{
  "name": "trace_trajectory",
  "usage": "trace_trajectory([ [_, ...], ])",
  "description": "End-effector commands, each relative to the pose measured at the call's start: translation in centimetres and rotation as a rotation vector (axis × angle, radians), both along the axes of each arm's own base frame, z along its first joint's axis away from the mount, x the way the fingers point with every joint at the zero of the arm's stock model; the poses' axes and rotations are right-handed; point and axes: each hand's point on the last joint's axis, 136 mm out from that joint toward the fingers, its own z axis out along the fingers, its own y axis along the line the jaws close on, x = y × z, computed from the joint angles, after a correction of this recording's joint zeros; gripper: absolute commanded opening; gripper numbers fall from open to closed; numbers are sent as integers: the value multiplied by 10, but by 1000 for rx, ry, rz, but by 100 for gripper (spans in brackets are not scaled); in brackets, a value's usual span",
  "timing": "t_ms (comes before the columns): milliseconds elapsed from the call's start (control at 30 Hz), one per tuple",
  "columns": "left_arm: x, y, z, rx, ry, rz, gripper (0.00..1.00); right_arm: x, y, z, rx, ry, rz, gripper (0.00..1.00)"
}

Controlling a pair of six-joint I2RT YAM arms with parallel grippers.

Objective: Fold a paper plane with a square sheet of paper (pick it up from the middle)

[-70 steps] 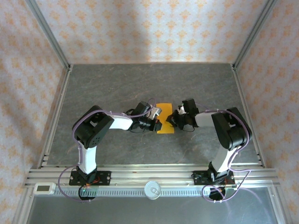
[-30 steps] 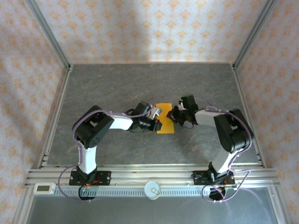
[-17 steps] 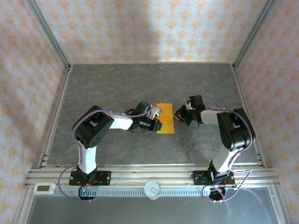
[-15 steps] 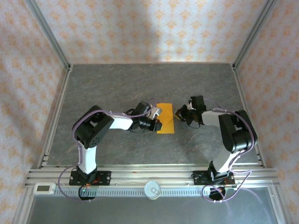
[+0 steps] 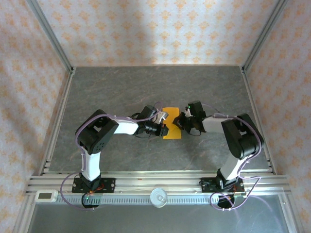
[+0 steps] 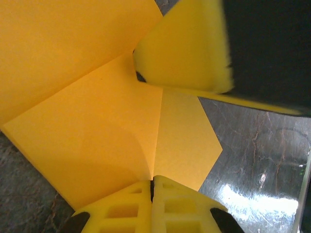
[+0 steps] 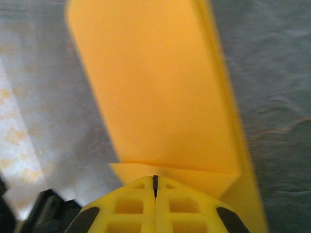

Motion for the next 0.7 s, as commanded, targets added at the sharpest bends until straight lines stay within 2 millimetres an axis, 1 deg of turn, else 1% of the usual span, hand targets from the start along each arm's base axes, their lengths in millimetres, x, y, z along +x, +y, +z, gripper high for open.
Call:
trace_trajectory([
  [0, -23, 20, -30, 114, 142, 24, 0, -10, -21, -31, -134, 77, -21, 0],
  [67, -20, 16, -18, 89, 128, 25, 0, -16, -27, -42, -162, 107, -25, 0],
  [133, -19, 10, -8, 62, 125, 25, 0, -19, -27, -46, -154, 114, -20, 0],
  [167, -14, 5, 11, 22, 92, 26, 0, -19, -27, -46, -151, 113, -20, 0],
  [200, -12, 1, 19, -1, 79, 29, 0, -19, -27, -46, -151, 112, -21, 0],
  [267, -6, -5, 30, -27, 62, 36, 0, -19, -27, -45, -151, 110, -22, 0],
  [333, -2, -11, 36, -49, 58, 35, 0, -19, -28, -46, -149, 115, -26, 0],
  [433, 2, -19, 33, -53, 64, 31, 0, -19, -26, -46, -140, 113, -24, 0],
  [467, 2, -20, 24, -40, 81, 26, 0, -18, -27, -46, -140, 113, -26, 0],
  [567, 1, -25, 11, -16, 100, 15, 0, -20, -28, -47, -139, 115, -29, 0],
  [667, 1, -23, -5, 40, 106, 17, 0, -21, -29, -49, -134, 123, -34, 0],
])
